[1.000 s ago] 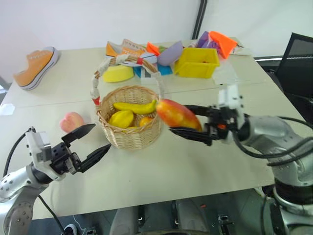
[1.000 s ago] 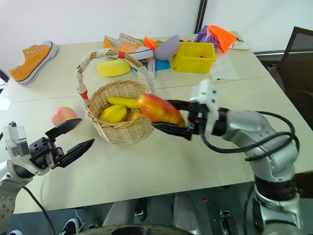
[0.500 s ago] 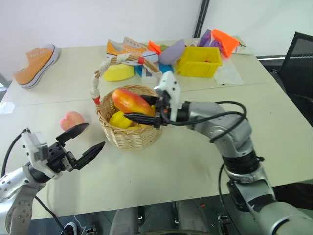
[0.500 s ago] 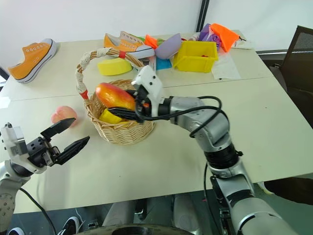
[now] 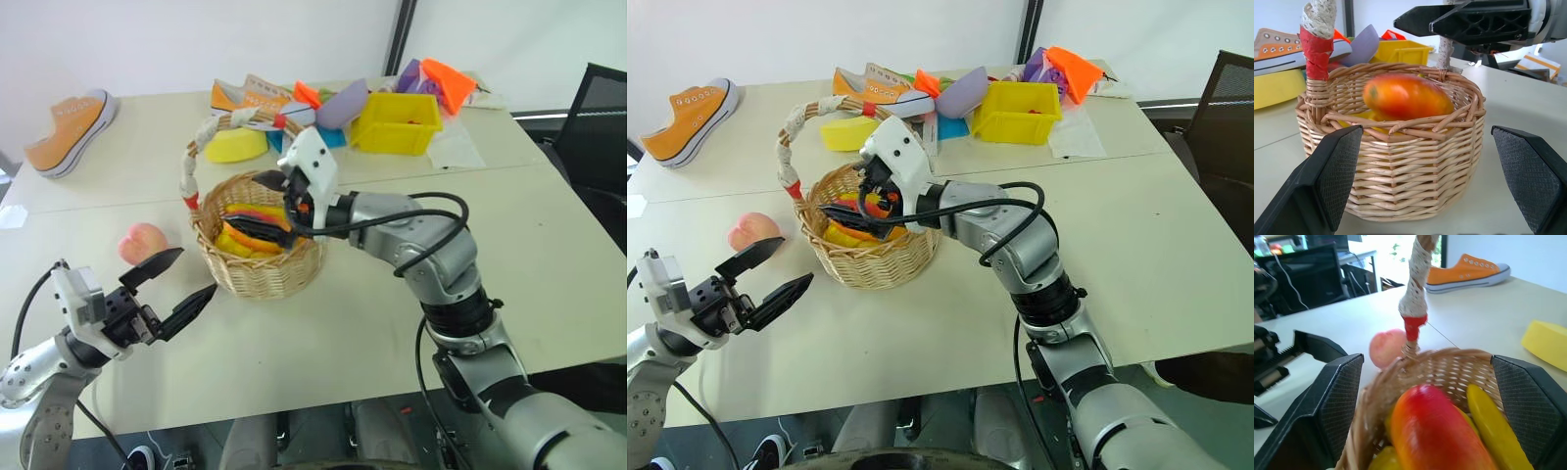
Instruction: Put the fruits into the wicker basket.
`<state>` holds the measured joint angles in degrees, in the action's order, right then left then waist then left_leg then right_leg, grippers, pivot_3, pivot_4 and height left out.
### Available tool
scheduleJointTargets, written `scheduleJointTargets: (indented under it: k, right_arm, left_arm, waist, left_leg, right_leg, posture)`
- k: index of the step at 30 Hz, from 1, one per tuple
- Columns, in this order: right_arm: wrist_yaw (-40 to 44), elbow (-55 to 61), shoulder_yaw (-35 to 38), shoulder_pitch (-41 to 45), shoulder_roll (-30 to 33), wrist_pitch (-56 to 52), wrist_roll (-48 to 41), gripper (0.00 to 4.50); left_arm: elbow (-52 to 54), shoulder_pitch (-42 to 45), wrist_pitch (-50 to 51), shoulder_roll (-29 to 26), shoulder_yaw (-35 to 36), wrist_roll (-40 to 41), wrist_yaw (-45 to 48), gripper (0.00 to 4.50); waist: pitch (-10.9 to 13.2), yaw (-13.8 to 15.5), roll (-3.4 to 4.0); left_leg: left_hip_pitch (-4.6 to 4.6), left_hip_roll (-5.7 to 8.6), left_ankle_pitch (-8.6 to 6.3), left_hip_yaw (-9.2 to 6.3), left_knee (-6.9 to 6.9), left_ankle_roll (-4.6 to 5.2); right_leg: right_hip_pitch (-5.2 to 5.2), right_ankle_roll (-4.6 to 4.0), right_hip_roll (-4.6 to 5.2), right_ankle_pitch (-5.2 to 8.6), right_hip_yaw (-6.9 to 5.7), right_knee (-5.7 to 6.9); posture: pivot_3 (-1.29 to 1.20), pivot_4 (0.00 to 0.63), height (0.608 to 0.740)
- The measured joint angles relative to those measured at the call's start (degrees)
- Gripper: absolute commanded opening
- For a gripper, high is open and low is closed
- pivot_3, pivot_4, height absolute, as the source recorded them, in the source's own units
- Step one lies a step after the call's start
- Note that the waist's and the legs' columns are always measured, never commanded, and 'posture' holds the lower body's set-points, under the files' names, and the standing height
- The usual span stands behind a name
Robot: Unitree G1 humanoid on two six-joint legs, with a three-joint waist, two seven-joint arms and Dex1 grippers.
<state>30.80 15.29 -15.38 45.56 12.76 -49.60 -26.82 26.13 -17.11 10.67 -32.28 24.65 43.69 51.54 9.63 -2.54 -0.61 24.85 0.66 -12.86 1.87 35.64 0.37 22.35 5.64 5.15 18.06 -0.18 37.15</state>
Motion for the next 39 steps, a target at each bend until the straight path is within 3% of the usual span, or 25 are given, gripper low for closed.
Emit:
scheduleJointTargets:
  k: [3,7,11,16,28,39]
  right_arm:
    - [2.57,3.01,2.79,-2.64,2.67,-0.08,-2.47,4.46]
    - [11.0,8.35,7.56,-7.29,10.73,1.07,-7.86,4.46]
    - [20.11,9.41,9.91,-15.23,20.72,10.89,-5.4,4.46]
    - [26.05,11.15,12.52,-21.77,26.63,20.33,-3.18,4.46]
    - [25.55,11.35,14.04,-25.79,29.24,25.46,0.33,4.46]
    - [25.74,10.26,12.45,-25.35,28.69,26.39,2.47,4.46]
  left_arm:
    - [0.05,-0.05,-0.02,0.48,-0.18,-0.25,-1.03,4.5]
    - [0.15,0.21,-0.17,0.67,0.28,-1.34,-3.39,4.5]
    - [-0.18,2.56,0.09,-0.06,2.2,-5.23,-9.68,4.5]
    - [-2.56,6.27,2.17,-0.46,3.48,-12.3,-19.69,4.5]
    - [-6.69,15.59,12.66,0.2,3.22,-16.9,-33.58,4.5]
    - [-10.82,20.06,23.19,-0.07,1.83,-14.21,-33.14,4.5]
  waist:
    - [0.0,0.07,0.0]
    - [-0.01,0.09,-0.01]
    - [-0.01,0.39,-0.02]
    - [-0.01,0.16,-0.04]
    - [-0.02,1.83,-0.12]
    - [-0.02,1.82,-0.14]
  left_leg:
    - [0.0,0.0,0.0,0.0,0.0,0.0]
    - [0.0,0.0,0.0,0.0,0.01,0.01]
    - [0.0,-0.01,0.01,0.0,0.06,0.03]
    - [0.0,-0.02,0.01,0.0,0.1,0.04]
    - [0.0,-0.03,0.0,0.0,0.43,0.05]
    - [0.0,-0.03,-0.01,0.0,0.42,0.05]
  right_leg:
    - [-0.03,0.0,0.0,0.0,0.0,-0.02]
    - [-0.05,0.0,0.0,0.0,0.0,-0.03]
    - [-0.08,0.0,0.0,0.0,0.0,-0.03]
    - [-0.09,0.04,-0.02,-0.01,-0.01,0.01]
    - [-0.21,0.09,-0.02,-0.06,-0.01,0.09]
    - [-0.19,0.13,-0.02,-0.08,-0.01,0.12]
  posture:
    - [0.0,0.15,0.74]
    - [0.0,0.15,0.74]
    - [0.0,0.15,0.74]
    - [0.0,0.15,0.74]
    - [0.0,0.15,0.74]
    - [0.0,0.15,0.74]
